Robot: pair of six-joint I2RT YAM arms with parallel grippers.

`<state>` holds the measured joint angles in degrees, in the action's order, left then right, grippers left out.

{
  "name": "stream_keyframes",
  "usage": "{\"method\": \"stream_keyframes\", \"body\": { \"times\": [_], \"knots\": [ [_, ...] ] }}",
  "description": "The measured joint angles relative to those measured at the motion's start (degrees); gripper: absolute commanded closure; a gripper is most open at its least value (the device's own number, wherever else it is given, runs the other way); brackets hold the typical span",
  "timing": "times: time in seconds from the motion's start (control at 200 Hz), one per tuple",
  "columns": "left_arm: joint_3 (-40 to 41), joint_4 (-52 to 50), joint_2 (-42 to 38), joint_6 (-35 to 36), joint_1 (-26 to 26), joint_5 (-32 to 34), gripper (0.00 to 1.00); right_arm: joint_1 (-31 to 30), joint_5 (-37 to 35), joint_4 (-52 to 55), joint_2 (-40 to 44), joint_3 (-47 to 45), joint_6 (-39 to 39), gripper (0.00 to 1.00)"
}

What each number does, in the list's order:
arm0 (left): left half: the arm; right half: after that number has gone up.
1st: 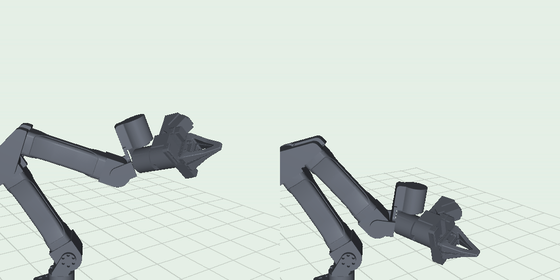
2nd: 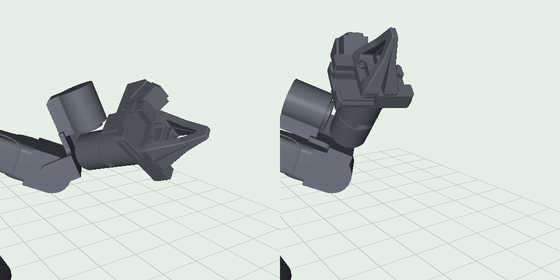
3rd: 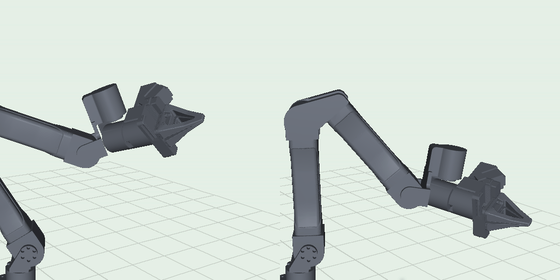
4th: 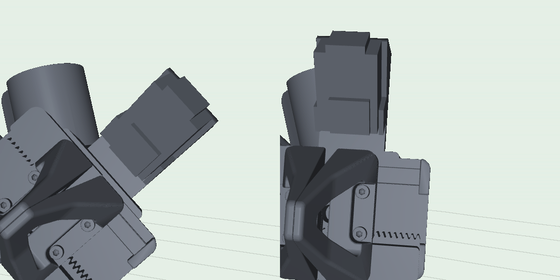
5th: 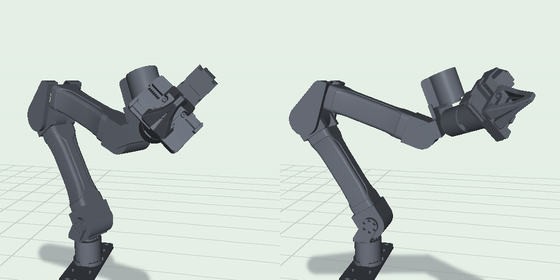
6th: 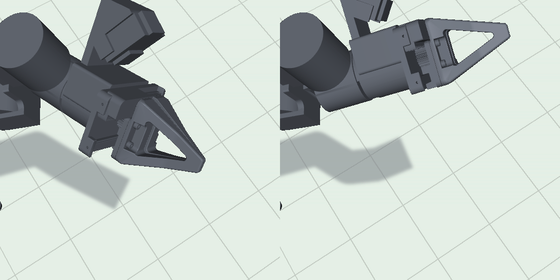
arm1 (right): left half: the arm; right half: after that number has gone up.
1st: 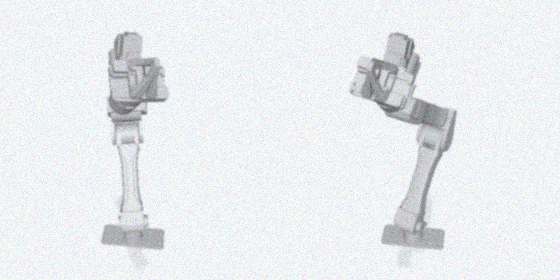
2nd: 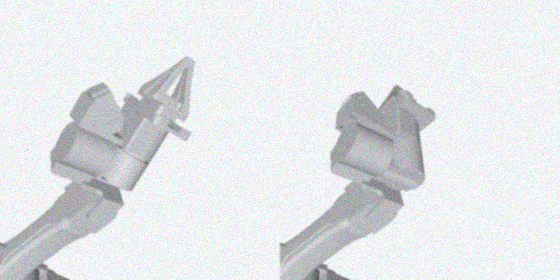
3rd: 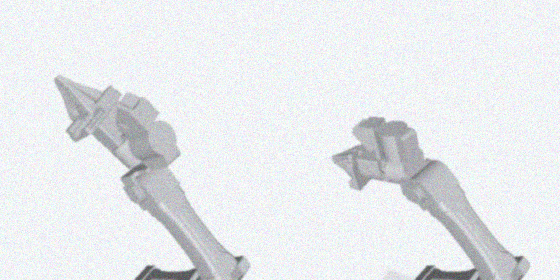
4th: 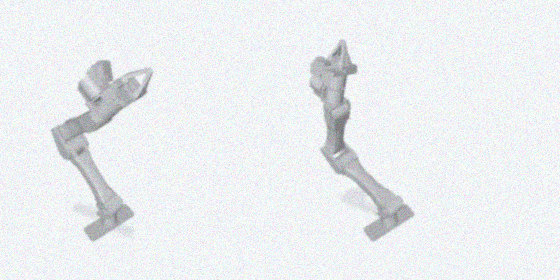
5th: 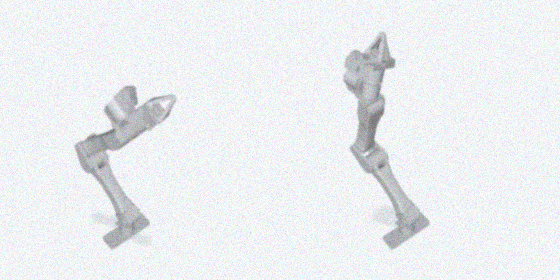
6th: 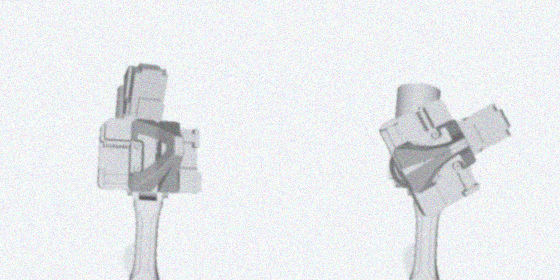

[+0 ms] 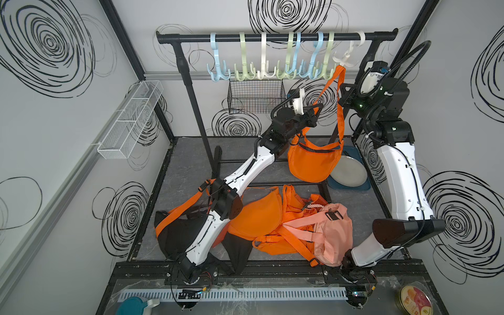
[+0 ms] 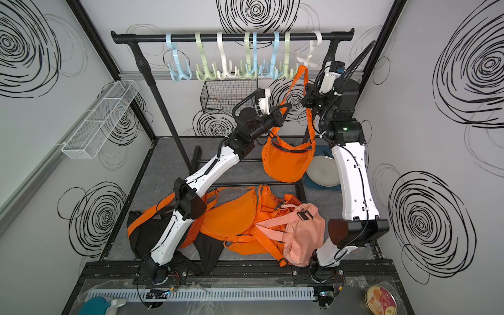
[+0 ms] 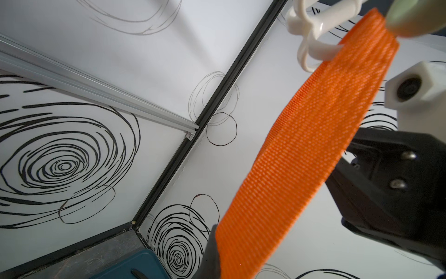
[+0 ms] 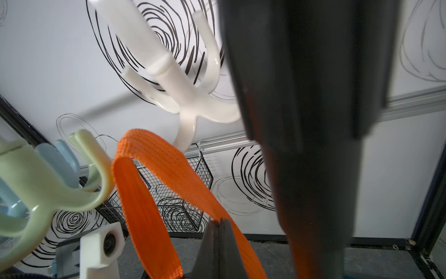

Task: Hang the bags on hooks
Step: Hang the bag on the hook.

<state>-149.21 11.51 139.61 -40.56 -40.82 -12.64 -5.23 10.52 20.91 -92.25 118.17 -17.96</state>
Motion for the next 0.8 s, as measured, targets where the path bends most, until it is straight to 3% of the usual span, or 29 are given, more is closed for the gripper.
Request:
{"method": "stream_keyframes", "body": {
  "times": [0.075, 0.115, 0.285, 0.37, 0.625, 0.801],
  "knots": [
    [0.0, -0.2, 0.0, 0.0, 0.0, -0.3, 1.00, 0.1, -0.1, -0.2, 0.9, -0.9, 0.0, 1.00],
    [0.0, -0.3, 0.0, 0.0, 0.0, -0.5, 0.89, 0.2, -0.1, -0.3, 1.2, -1.3, 0.0, 1.00],
    [0.2, -1.1, 0.0, 0.1, 0.0, -1.6, 0.62, 1.2, -0.5, -1.0, 1.9, -2.6, -0.3, 1.00],
    [0.9, -1.1, 0.0, 0.6, 0.0, -2.0, 0.44, 1.7, -0.9, -1.2, 2.4, -3.4, -0.7, 1.00],
    [8.6, -2.2, -3.3, 4.0, 0.0, -3.6, 0.00, 3.4, -1.8, -2.3, 4.3, -5.8, -2.1, 1.00],
    [17.5, -4.2, -11.7, 9.1, 0.0, -3.8, 0.01, 4.1, -2.3, -2.4, 5.6, -7.5, -3.0, 0.99]
  ]
}}
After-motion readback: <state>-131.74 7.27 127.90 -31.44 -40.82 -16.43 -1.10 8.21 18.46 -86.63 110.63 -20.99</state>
